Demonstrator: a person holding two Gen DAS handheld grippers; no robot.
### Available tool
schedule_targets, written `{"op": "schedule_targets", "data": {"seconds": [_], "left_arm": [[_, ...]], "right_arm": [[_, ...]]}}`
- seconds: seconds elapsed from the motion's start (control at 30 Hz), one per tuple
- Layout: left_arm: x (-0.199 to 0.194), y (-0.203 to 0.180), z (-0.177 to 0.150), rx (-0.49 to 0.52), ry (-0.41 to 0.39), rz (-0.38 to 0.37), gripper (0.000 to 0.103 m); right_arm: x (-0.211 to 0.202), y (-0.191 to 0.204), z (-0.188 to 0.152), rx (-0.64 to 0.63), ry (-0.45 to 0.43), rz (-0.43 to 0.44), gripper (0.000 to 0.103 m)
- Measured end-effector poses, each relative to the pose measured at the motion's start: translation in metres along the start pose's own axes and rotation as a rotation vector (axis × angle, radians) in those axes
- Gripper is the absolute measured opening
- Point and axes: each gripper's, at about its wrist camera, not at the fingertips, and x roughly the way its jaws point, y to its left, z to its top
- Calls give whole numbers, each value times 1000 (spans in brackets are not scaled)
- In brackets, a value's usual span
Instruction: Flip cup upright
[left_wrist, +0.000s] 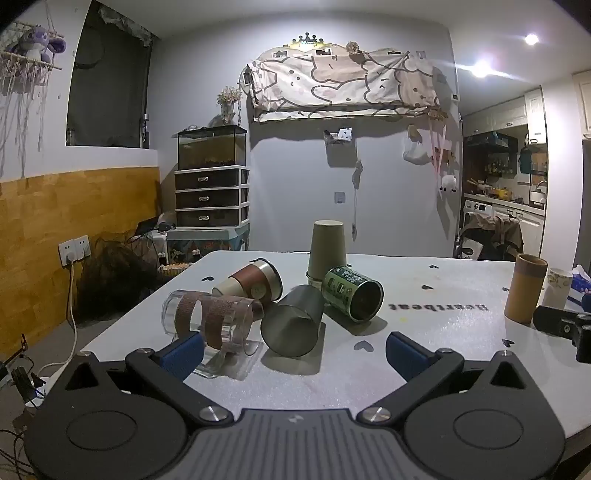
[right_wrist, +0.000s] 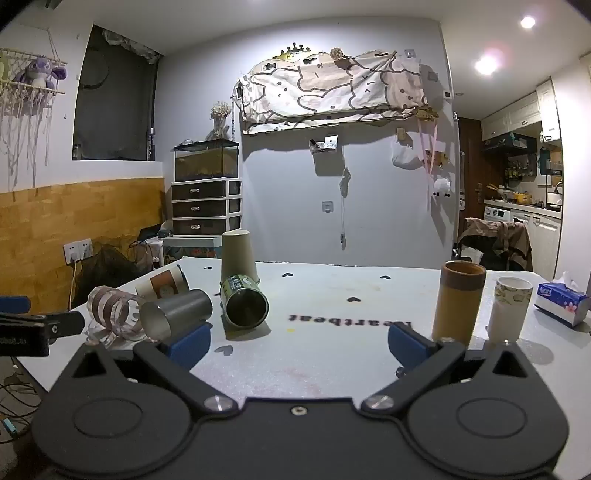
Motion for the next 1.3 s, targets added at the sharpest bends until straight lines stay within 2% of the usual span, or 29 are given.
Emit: {"op": "schedule_targets", "data": {"seconds": [1.3], "left_arm": [[5, 1, -2, -7, 20, -3, 103]], "right_arm": [[0, -1, 0, 12, 1, 1, 103]]}}
